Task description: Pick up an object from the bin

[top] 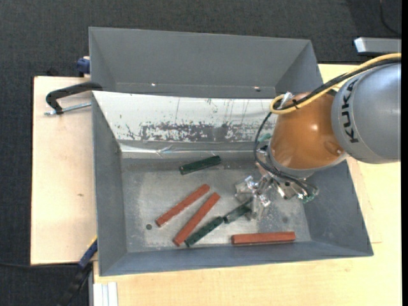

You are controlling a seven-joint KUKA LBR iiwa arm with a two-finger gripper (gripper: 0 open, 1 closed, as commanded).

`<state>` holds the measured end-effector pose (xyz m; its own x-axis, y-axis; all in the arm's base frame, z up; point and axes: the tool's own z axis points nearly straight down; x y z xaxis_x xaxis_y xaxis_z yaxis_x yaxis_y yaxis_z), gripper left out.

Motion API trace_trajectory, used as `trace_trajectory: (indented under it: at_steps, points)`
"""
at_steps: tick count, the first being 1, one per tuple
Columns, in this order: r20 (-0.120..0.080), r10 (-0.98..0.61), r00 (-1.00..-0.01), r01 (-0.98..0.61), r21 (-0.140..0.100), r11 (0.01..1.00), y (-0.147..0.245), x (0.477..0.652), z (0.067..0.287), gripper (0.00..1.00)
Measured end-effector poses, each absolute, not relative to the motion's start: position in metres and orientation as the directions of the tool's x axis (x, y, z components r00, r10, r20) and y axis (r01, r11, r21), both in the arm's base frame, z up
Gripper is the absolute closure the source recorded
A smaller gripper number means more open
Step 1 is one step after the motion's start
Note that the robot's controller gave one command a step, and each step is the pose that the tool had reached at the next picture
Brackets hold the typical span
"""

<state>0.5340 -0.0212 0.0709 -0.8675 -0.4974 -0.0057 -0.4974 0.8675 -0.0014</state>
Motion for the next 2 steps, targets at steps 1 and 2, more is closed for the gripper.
trace_trajectory:
  at_steps: [1,2]
  points:
    - [-0.006,-0.497,-0.868,-0.497,-0.001,0.868,-0.021,0.534,0.071,1.00]
    - [-0.005,-0.534,-0.846,-0.534,-0.001,0.846,-0.017,0.538,0.173,1.00]
